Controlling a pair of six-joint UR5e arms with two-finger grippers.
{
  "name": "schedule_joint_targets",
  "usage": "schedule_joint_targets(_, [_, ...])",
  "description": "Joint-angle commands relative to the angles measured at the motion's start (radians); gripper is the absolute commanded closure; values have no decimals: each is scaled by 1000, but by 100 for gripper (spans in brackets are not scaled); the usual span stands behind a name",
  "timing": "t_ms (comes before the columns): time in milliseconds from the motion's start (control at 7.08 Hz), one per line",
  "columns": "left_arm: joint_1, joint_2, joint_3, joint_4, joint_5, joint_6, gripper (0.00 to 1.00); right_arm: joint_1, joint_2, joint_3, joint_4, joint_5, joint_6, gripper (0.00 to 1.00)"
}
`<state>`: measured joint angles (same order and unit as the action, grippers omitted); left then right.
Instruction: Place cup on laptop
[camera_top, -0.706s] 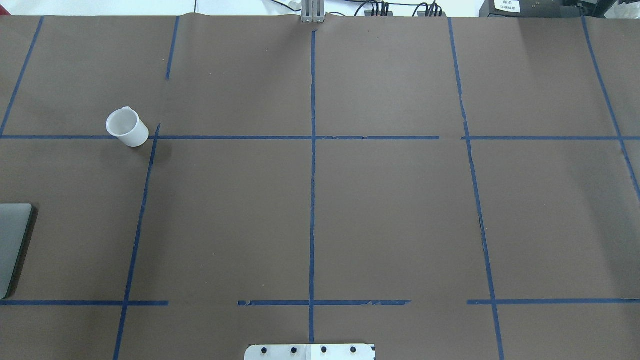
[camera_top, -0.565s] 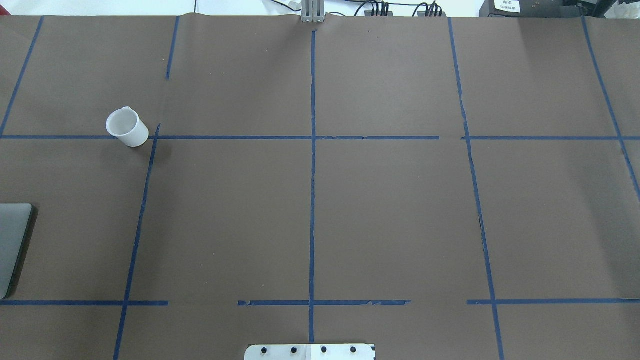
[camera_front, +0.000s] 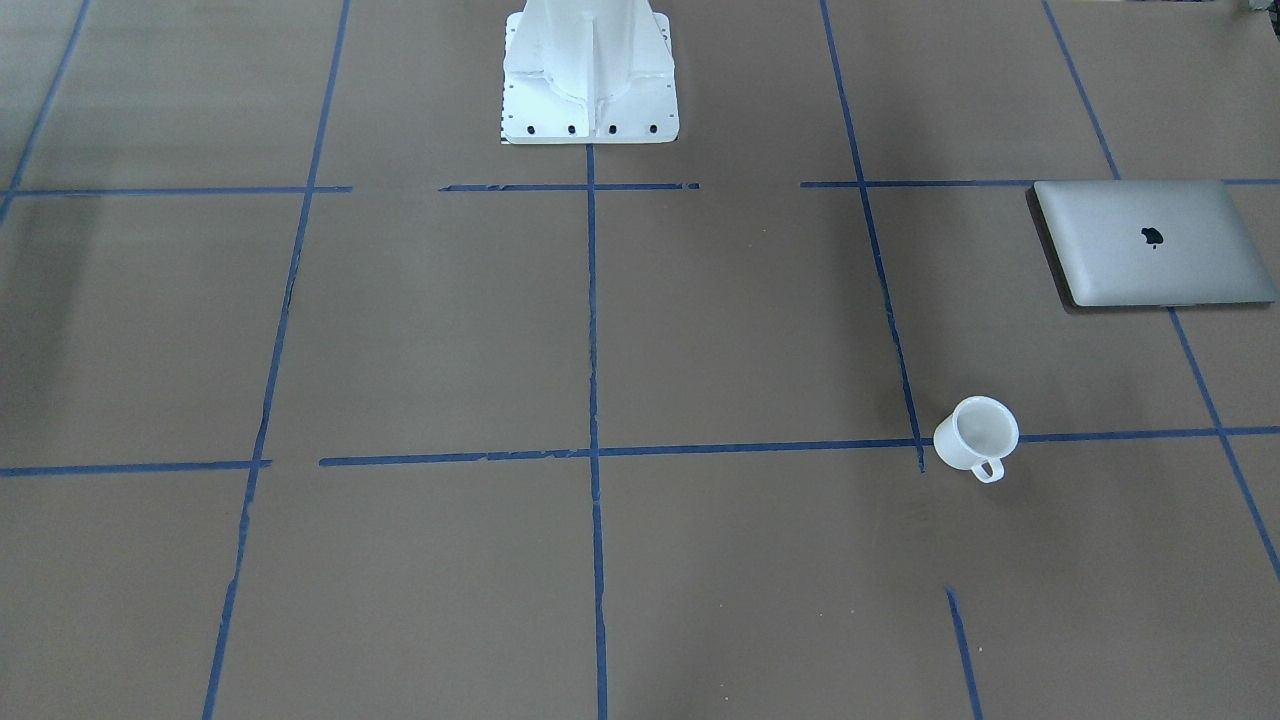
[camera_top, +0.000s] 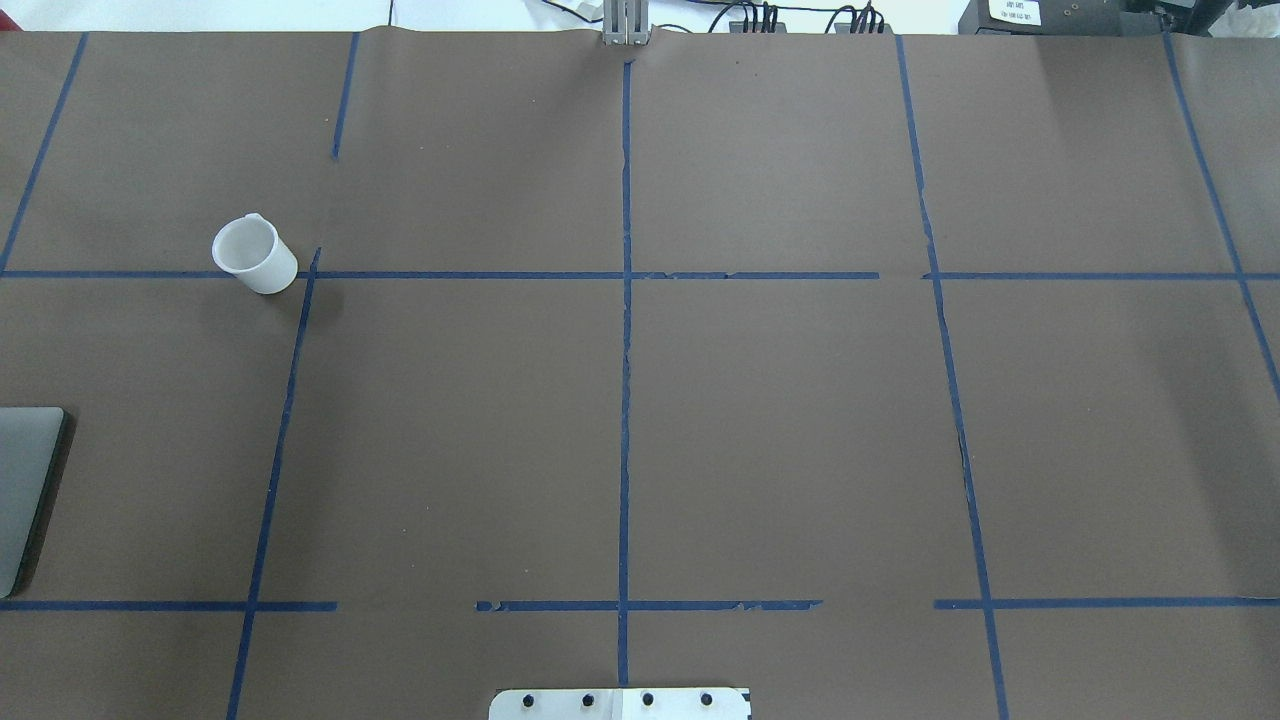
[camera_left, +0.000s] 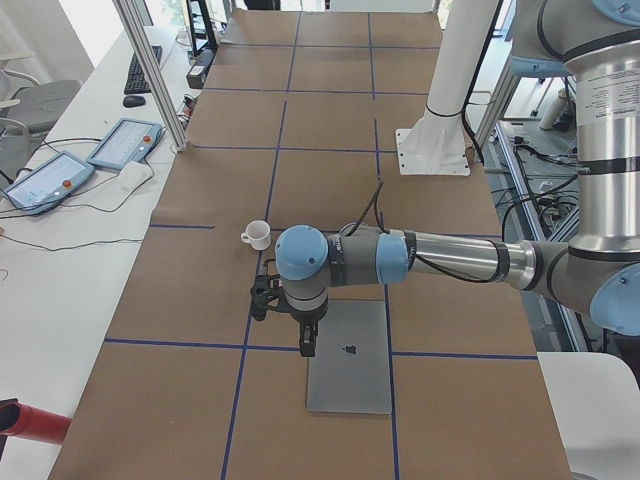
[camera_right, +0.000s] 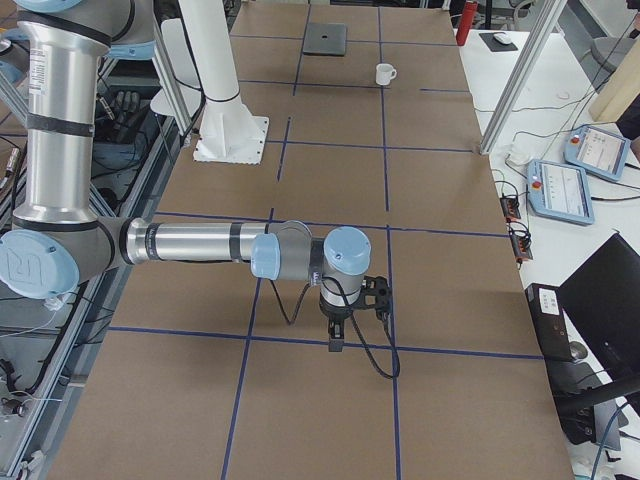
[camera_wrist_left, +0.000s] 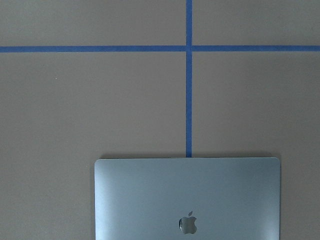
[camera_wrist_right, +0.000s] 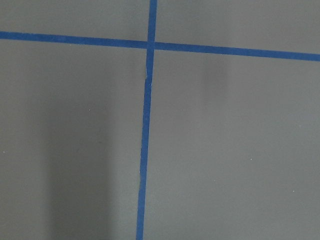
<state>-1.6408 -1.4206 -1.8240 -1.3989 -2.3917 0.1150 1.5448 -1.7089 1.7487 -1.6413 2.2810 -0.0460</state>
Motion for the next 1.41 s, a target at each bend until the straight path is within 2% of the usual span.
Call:
schedule_joint_targets(0, [5, -4, 3, -152, -96, -17, 0, 0, 0, 0, 0, 0, 0, 0])
schedule_joint_targets(141, [44, -42, 11, -211, -172, -150, 0, 0, 0, 0, 0, 0, 0, 0])
schedule_joint_targets(282, [106, -126, 23, -245, -181, -243, 0, 0, 0, 0, 0, 0, 0, 0])
schedule_joint_targets(706, [397, -390, 122, -239, -38, -476, 0, 0, 0, 0, 0, 0, 0, 0])
schedule_joint_targets(847, [465, -453, 185, -242, -3, -621, 0, 0, 0, 0, 0, 0, 0, 0])
schedule_joint_targets(988, [487, -557, 324, -256, 84, -741, 0, 0, 0, 0, 0, 0, 0, 0])
schedule_joint_targets(1129, [493, -637, 476, -328, 85, -823, 0, 0, 0, 0, 0, 0, 0, 0])
schedule_joint_targets(1271, [501, -647, 545, -442, 86, -925, 0, 0, 0, 0, 2, 0, 0, 0])
